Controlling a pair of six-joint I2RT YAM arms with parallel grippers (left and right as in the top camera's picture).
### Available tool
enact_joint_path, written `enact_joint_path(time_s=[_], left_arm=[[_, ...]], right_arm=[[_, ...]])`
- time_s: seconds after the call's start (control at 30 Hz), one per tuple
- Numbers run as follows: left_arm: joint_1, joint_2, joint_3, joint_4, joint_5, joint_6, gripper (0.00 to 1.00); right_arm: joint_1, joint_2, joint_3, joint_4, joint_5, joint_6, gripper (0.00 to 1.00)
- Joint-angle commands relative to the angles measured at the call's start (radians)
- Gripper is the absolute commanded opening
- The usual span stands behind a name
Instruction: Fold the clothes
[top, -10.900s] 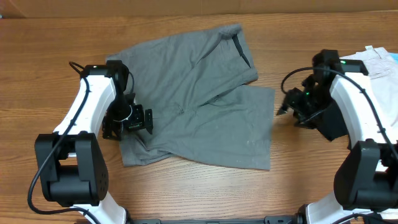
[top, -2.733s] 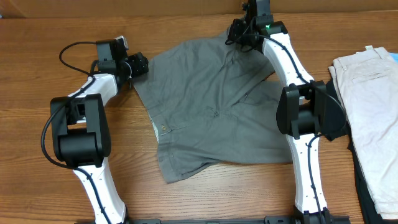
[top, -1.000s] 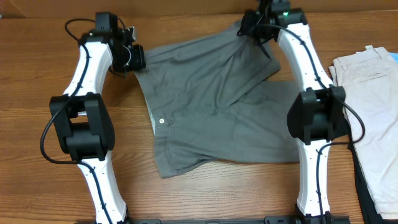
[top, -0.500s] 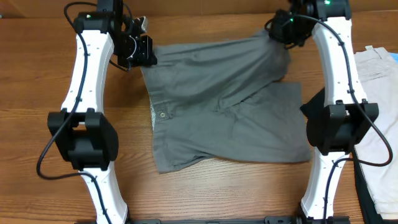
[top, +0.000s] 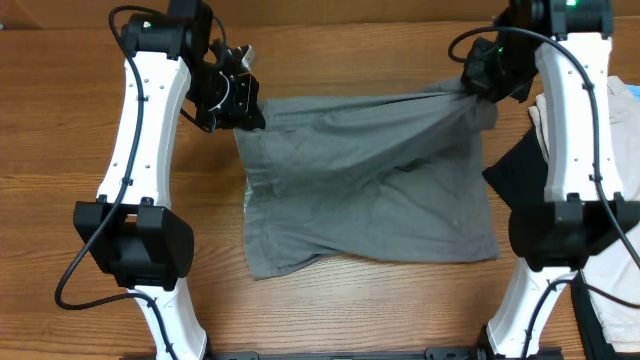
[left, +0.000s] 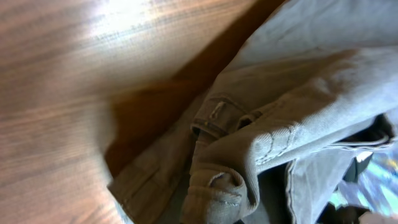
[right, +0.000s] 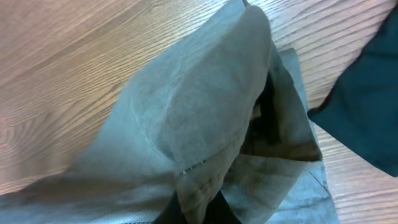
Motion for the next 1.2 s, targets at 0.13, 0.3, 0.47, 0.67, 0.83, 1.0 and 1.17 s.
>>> enact_joint_path(time_s=[0.13, 0.3, 0.47, 0.67, 0.83, 1.0, 1.17], left_arm=[[-0.024, -0.033, 0.019, -0.087, -0.106, 0.06, 0.04], [-0.035, -0.033, 0.008, -0.101, -0.116, 0.06, 0.04], [-0.041, -0.033, -0.069, -0.13, -0.128, 0.068, 0.04], [-0.041, -0.033, -0.188, -0.051, -0.127, 0.067, 0.04], [-0.01, -0.034, -0.165, 0.045, -0.127, 0.047, 0.04], [0.009, -0.034, -0.11, 0.089, -0.134, 0.038, 0.04], [0.01, -0.034, -0.035, 0.093, -0.135, 0.043, 0.04]], right_arm=[[-0.062, -0.183, -0.172, 0.003, 0.147, -0.006, 0.04], [-0.063, -0.269, -0.386, 0.013, 0.187, -0.004, 0.04], [-0.072, -0.277, -0.517, 0.092, 0.192, 0.003, 0.04], [-0.1, -0.278, -0.572, 0.238, 0.166, 0.006, 0.04], [-0.122, -0.279, -0.539, 0.394, 0.072, -0.041, 0.04], [-0.129, -0.279, -0.461, 0.486, 0.019, -0.067, 0.04], [-0.129, -0.279, -0.393, 0.468, 0.057, -0.092, 0.04]])
